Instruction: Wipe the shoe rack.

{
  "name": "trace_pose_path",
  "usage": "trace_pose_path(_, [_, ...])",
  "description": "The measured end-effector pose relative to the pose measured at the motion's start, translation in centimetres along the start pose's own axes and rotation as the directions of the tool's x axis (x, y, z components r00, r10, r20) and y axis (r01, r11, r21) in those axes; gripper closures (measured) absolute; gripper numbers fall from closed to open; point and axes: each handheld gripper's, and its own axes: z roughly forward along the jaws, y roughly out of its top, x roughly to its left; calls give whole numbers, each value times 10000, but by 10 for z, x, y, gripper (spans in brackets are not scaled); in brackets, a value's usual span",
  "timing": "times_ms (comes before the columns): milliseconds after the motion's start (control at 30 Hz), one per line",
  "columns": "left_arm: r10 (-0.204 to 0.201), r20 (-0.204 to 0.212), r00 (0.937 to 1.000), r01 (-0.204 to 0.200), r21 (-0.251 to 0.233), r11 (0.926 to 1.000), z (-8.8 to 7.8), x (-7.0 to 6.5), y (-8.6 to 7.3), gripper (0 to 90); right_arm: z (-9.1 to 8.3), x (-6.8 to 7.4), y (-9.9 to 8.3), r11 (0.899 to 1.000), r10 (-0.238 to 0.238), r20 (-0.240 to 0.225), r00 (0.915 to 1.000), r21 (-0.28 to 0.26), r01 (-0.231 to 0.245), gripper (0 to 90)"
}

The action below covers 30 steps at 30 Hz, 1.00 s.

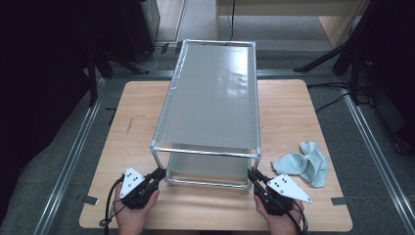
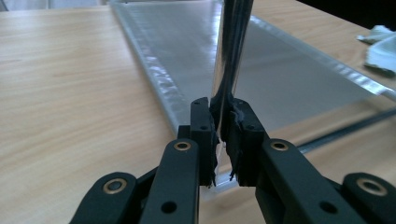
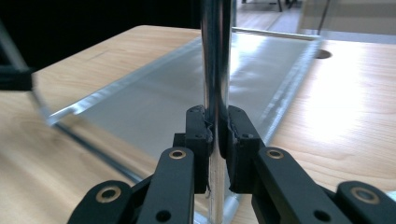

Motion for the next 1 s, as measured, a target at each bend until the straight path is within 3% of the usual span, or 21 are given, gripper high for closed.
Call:
trace_pose_path(200, [250, 540, 9982, -248, -36, 9997, -10, -19, -10, 815, 2, -12, 1, 9998, 162, 532, 9985, 55, -165, 809])
trace_pose_path(300, [576, 1114, 9921, -571, -76, 9983, -14, -32, -14, 816, 3, -22, 2, 9994, 340, 842, 9959, -30, -339, 807])
trace_pose_path(433, [765, 2146, 9737, -726, -260, 9970, -18, -42, -24, 813, 2, -33, 2, 9988, 493, 1031, 9935, -20, -493, 804])
trace_pose_path(600, [942, 2775, 9561, -956, -85, 9954, -15, -51, -26, 810, 4, -41, -2, 9985, 529, 1441, 9881, 26, -538, 805])
trace_pose_path(767, [1462, 3383, 9296, -1588, 95, 9873, -13, -69, -30, 811, 4, -50, -3, 9961, 857, 1690, 9819, 51, -878, 799])
trace_pose_path(900, [1571, 3590, 9200, -1721, 102, 9850, -12, -74, -31, 812, 5, -54, -5, 9964, 820, 1884, 9787, 50, -845, 801])
trace_pose_path(1000, [1426, 3752, 9159, -1580, 105, 9874, -12, -73, -31, 802, 4, -57, -5, 9969, 754, 1675, 9830, 86, -779, 760])
